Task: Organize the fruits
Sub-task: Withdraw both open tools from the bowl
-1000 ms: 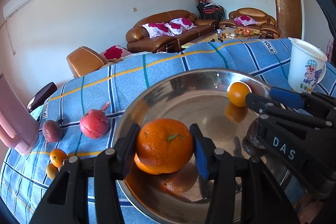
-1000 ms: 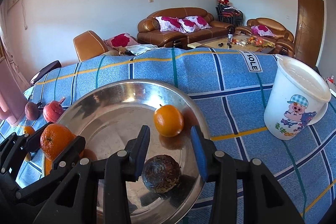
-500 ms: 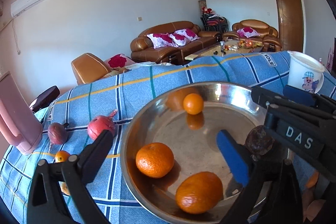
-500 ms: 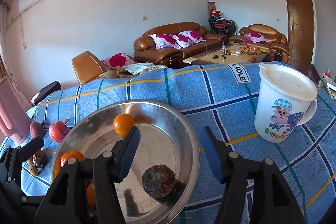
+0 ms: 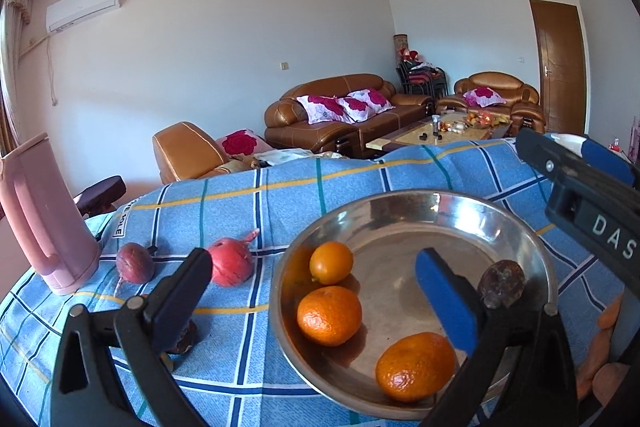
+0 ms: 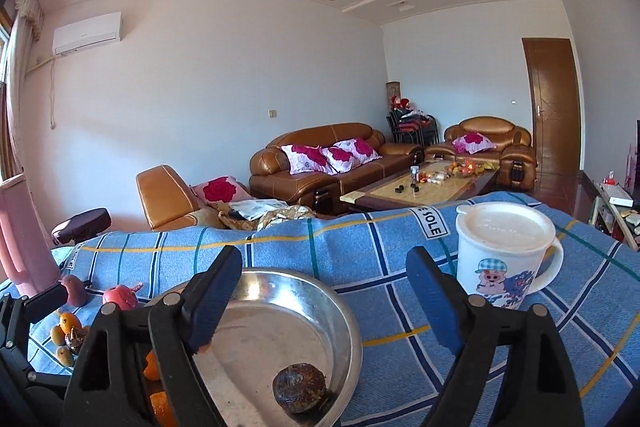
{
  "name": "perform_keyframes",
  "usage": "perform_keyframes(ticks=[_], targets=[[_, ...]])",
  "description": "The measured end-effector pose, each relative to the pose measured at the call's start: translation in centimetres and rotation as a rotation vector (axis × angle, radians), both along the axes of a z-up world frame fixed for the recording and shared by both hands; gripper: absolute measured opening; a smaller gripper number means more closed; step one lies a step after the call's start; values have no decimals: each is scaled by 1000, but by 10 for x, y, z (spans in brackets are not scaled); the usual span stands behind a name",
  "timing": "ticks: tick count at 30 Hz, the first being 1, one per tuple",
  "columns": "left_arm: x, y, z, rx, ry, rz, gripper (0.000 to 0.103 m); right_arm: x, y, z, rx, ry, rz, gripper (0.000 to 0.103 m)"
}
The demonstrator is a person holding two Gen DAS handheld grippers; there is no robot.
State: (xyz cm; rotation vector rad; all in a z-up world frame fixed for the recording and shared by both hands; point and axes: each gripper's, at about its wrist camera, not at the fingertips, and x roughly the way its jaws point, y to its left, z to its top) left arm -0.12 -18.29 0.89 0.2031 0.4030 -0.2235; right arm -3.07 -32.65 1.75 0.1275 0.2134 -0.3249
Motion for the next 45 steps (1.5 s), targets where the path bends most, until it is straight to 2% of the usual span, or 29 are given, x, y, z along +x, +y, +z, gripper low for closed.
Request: perform_keyframes(ticks=[29, 37, 45], targets=[[-7, 58, -4, -100, 71, 45, 103, -23, 38, -6, -56, 71, -57, 86], [-14, 72, -4, -88, 65, 50, 103, -33, 51, -6, -33, 67, -67, 86], [-14, 94, -5, -84, 67, 70, 103, -33, 77, -6, -56, 76, -48, 86]])
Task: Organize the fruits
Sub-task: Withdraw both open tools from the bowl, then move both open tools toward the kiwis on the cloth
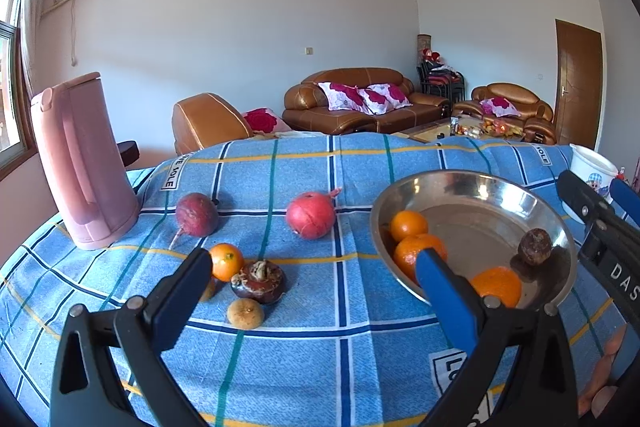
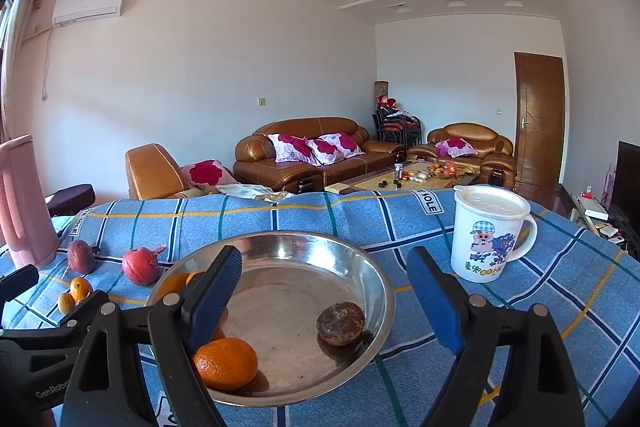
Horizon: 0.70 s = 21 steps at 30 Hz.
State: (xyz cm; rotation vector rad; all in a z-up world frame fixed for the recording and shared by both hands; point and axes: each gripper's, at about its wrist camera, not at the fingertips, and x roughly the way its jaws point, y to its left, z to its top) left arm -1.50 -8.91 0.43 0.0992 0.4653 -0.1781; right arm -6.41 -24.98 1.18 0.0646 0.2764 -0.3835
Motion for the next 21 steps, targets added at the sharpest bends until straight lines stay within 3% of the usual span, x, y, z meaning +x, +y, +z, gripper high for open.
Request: perform_keyframes(ticks=[21], targets=[[28, 93, -6, 24, 19, 133, 103, 29, 91, -4, 26, 20, 133, 86]])
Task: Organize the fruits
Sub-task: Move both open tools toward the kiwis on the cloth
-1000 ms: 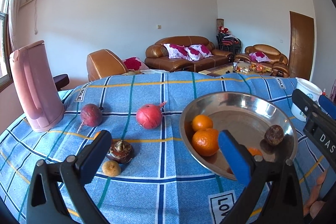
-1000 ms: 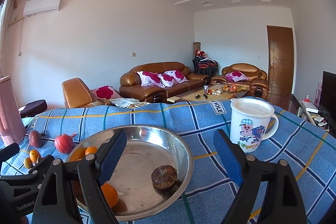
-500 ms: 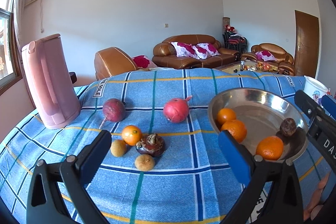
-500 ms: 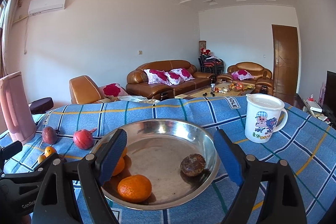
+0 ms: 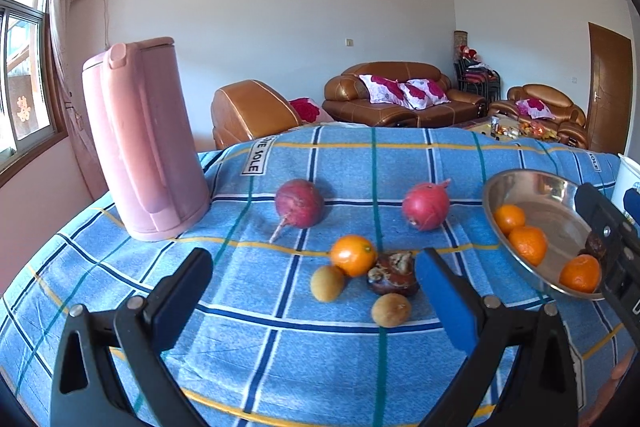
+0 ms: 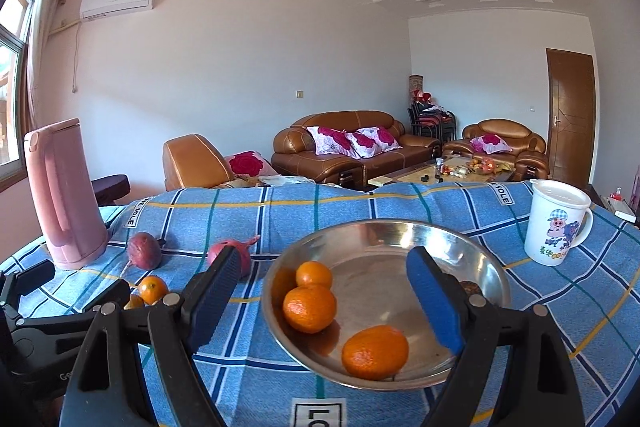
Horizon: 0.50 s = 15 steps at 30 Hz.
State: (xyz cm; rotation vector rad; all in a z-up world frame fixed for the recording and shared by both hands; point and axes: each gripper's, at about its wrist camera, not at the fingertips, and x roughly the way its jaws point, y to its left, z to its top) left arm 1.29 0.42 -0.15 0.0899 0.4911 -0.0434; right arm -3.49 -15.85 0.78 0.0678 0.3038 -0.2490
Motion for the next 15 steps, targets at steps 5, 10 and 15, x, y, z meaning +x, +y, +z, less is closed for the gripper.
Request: perform_keyframes(ticks=[5, 10, 15], targets=[[14, 33, -3, 15, 12, 49, 103, 8, 19, -1, 3, 8, 32, 86], [32, 70, -7, 20, 51, 124, 103, 19, 36, -4, 3, 34, 70, 86], [45, 96, -14, 10, 90, 191, 103, 36, 56, -8, -18, 97, 154, 86]])
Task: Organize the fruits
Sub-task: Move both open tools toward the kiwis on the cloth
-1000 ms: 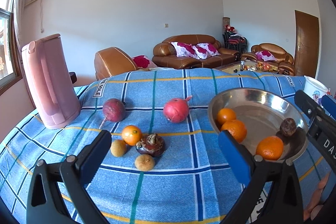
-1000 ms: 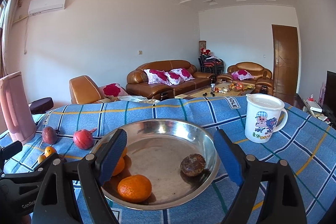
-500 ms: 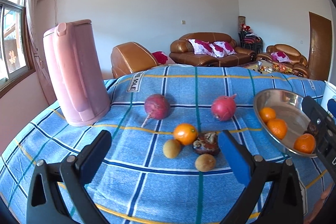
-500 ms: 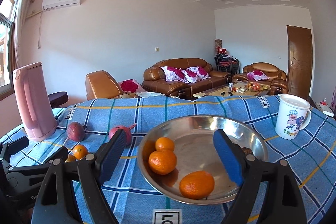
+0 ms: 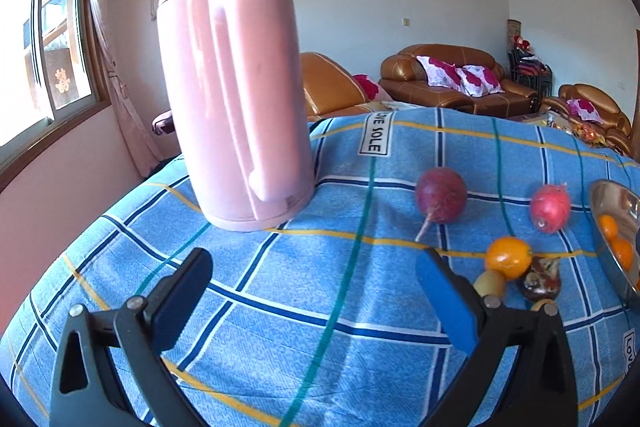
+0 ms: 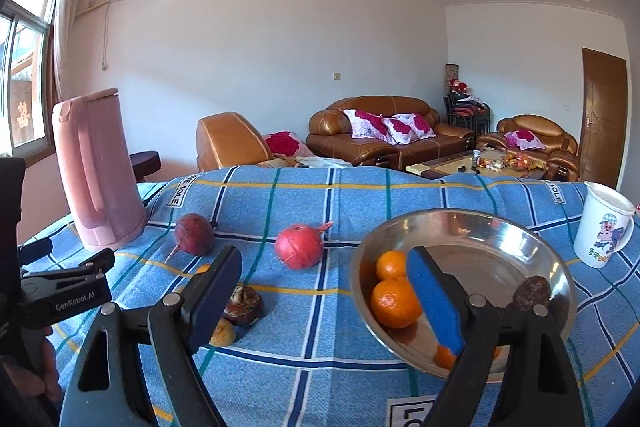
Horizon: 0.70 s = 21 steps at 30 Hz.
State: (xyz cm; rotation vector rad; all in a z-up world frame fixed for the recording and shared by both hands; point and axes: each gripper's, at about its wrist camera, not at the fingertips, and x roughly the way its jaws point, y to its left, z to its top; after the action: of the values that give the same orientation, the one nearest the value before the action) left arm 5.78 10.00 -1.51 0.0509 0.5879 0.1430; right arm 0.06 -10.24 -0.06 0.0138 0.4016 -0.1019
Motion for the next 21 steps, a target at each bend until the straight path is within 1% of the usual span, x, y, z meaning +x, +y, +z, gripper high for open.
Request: perform_keyframes(ticks=[3, 6, 7, 9, 10, 11, 14, 16, 17, 18, 21], targets=[[7, 10, -3, -12, 28, 22, 103, 10, 12, -5, -2, 65, 84, 86], [12, 15, -7, -23, 58, 24, 103, 21, 23, -14, -1, 148, 142, 85], [12, 15, -7, -18, 64, 26, 103, 25, 27, -17, 3, 181, 162, 84], [13, 14, -9, -8, 76, 25, 103, 35, 35, -26, 4, 256, 200, 68], [14, 14, -9, -5, 81, 20, 103, 40, 39, -31, -3, 298, 214, 57], [14, 13, -10, -1, 85, 16, 103, 45, 44, -36, -7, 340, 229, 52], [14, 10, -10, 5, 88, 4, 103, 56, 50, -49, -2, 432, 244, 51], [13, 9, -10, 6, 91, -2, 103, 62, 50, -56, 25, 476, 251, 51], [13, 9, -10, 5, 91, -5, 103, 64, 50, -58, 36, 490, 251, 51], [13, 9, -10, 3, 91, -9, 103, 64, 49, -56, 38, 482, 248, 50], [12, 7, -9, -1, 88, -29, 103, 63, 47, -54, 49, 481, 248, 35]])
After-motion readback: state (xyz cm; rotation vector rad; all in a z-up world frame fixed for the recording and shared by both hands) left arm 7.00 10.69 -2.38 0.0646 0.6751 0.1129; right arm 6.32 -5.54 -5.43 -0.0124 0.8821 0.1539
